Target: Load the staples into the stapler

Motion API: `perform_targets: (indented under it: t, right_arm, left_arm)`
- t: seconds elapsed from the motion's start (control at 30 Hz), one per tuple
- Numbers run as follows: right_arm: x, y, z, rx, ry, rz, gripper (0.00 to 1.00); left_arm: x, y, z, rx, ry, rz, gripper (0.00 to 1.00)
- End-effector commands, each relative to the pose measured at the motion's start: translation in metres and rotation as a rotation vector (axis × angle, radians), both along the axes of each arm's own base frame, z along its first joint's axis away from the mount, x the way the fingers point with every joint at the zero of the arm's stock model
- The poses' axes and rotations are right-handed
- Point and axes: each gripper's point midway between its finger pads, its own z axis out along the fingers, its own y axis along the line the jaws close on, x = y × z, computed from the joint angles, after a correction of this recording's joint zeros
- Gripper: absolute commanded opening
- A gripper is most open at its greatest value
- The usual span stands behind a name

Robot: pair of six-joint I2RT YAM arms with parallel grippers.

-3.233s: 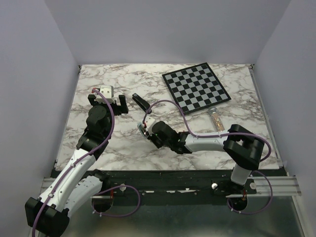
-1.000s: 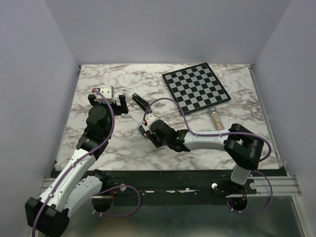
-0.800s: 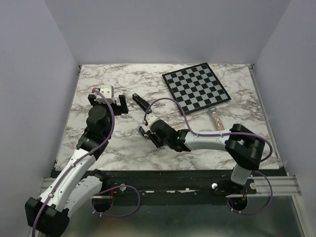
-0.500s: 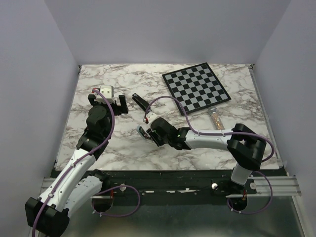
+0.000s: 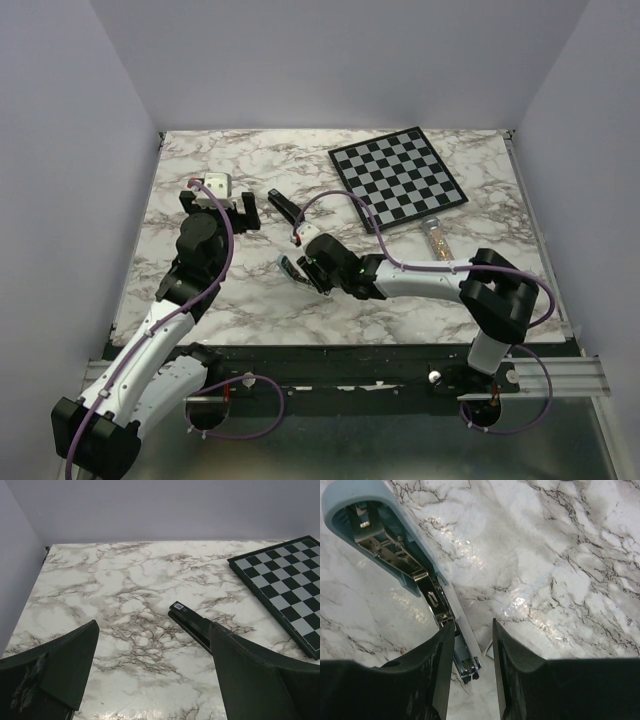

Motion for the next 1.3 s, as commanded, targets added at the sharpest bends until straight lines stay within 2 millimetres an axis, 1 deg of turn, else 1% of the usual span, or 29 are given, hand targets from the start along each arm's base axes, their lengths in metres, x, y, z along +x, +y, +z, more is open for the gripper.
perform_targets:
  t: [0.0, 0.03, 0.07, 0.1, 0.13, 0.3, 0.37, 0.4, 0.43, 0.5, 0.53, 0.6, 0.67, 0.83, 0.9, 1.13, 1.27]
  right_arm:
    - [-0.010, -0.007, 0.006, 0.015, 0.010, 0.041, 0.43]
    - [-0.013, -0.007, 0.008, 0.028, 0.008, 0.060, 0.43]
    - [-0.017, -0.012, 0.011, 0.035, 0.000, 0.069, 0.43]
    - [-0.018, -0.013, 0.014, 0.043, -0.017, 0.092, 0.43]
    - [-0.019, -0.010, 0.021, 0.076, -0.034, 0.116, 0.43]
    - [-0.033, -0.022, 0.017, 0.137, -0.071, 0.170, 0.45]
    - [-0.037, -0.022, 0.016, 0.170, -0.075, 0.189, 0.46]
    - [-0.036, -0.021, 0.017, 0.193, -0.090, 0.189, 0.46]
    - [-0.038, -0.025, 0.011, 0.190, -0.084, 0.190, 0.46]
    - [-0.037, -0.025, 0.009, 0.181, -0.108, 0.210, 0.46]
    - [-0.039, -0.027, 0.004, 0.180, -0.099, 0.217, 0.46]
    - [-0.037, -0.027, 0.004, 0.202, -0.108, 0.215, 0.46]
    - [-0.035, -0.030, -0.003, 0.198, -0.101, 0.209, 0.46]
    - [-0.037, -0.030, -0.007, 0.241, -0.075, 0.236, 0.46]
    - [-0.034, -0.029, -0.008, 0.239, -0.081, 0.233, 0.46]
    - [-0.032, -0.024, -0.015, 0.230, -0.062, 0.248, 0.44]
    - [-0.030, -0.022, -0.019, 0.222, -0.054, 0.249, 0.43]
  left_arm:
    - [0.002, -0.004, 0.001, 0.002, -0.008, -0.026, 0.99]
    - [0.002, -0.006, -0.001, 0.004, -0.002, -0.033, 0.99]
    - [0.003, -0.006, -0.002, 0.007, 0.004, -0.033, 0.99]
    - [0.003, -0.007, -0.003, 0.008, 0.008, -0.036, 0.99]
    - [0.004, -0.008, -0.006, 0.011, 0.019, -0.039, 0.99]
    - [0.005, -0.021, -0.013, -0.033, 0.060, -0.092, 0.99]
    - [0.005, -0.025, -0.018, -0.049, 0.086, -0.107, 0.99]
    - [0.004, -0.026, -0.018, -0.055, 0.094, -0.109, 0.99]
    - [0.004, -0.026, -0.021, -0.060, 0.111, -0.107, 0.99]
    - [0.000, -0.027, -0.031, -0.070, 0.163, -0.106, 0.99]
    - [-0.001, -0.027, -0.035, -0.078, 0.179, -0.108, 0.99]
    - [-0.007, -0.030, -0.047, -0.098, 0.229, -0.115, 0.99]
    - [-0.013, -0.033, -0.056, -0.114, 0.263, -0.137, 0.99]
    - [-0.024, -0.045, -0.087, -0.183, 0.355, -0.177, 0.99]
    - [-0.028, -0.048, -0.098, -0.196, 0.387, -0.192, 0.99]
    - [-0.034, -0.057, -0.122, -0.221, 0.462, -0.223, 0.99]
    - [-0.036, -0.063, -0.129, -0.226, 0.498, -0.249, 0.99]
